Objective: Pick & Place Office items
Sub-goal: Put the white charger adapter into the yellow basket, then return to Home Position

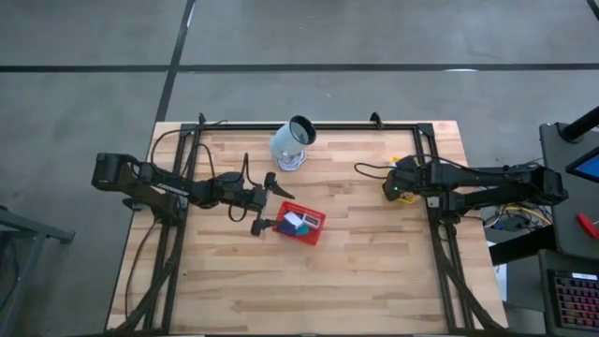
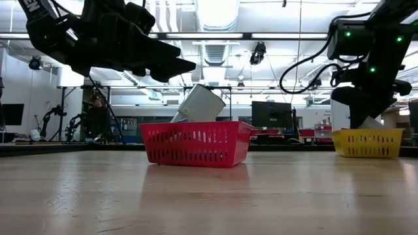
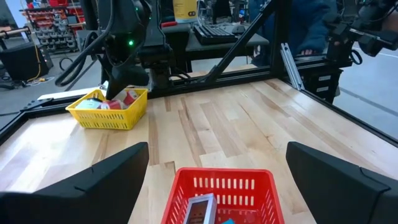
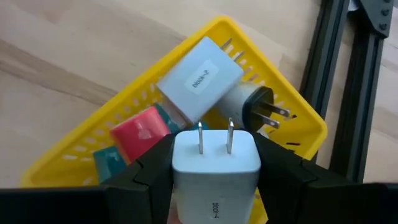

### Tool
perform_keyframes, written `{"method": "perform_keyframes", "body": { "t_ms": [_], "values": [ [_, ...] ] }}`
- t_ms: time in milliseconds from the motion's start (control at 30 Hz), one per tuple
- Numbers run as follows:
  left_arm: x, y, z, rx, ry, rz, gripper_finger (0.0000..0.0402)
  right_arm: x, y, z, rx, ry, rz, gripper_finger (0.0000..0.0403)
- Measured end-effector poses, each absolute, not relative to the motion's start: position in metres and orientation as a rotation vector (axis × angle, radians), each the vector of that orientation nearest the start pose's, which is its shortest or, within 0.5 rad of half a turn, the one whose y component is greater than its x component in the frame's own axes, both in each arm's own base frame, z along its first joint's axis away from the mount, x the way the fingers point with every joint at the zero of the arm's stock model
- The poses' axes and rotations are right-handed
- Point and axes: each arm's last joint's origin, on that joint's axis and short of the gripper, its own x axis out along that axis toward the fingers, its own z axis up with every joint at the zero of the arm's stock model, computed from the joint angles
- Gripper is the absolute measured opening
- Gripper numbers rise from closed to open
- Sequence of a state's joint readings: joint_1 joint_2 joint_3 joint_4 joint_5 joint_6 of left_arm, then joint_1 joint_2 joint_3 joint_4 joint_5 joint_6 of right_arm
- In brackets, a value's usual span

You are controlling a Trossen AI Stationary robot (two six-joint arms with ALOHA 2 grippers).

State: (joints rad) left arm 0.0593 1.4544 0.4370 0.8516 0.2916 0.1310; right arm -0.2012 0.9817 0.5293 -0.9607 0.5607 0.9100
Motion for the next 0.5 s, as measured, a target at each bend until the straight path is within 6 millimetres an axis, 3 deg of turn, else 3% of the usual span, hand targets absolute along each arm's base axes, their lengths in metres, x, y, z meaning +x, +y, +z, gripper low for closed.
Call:
{"method": "perform_keyframes", "body": {
  "t_ms": [67, 267, 500],
  "values": [
    [0.2633, 0.0073, 0.1731, 0.101, 0.148, -0.242, 0.0383, 0.1295, -0.0421, 0.1803, 0.461, 1.005, -1.192, 0.0181],
    [0.2633, 0.0073, 0.173, 0.101, 0.148, -0.243, 0.0383, 0.1326, -0.043, 0.1868, 0.461, 0.977, -1.194, 0.0281],
    [0.2633, 0.0073, 0.173, 0.101, 0.149, -0.243, 0.0383, 0.1329, -0.0435, 0.1889, 0.449, 0.969, -1.204, 0.0285]
  ]
}}
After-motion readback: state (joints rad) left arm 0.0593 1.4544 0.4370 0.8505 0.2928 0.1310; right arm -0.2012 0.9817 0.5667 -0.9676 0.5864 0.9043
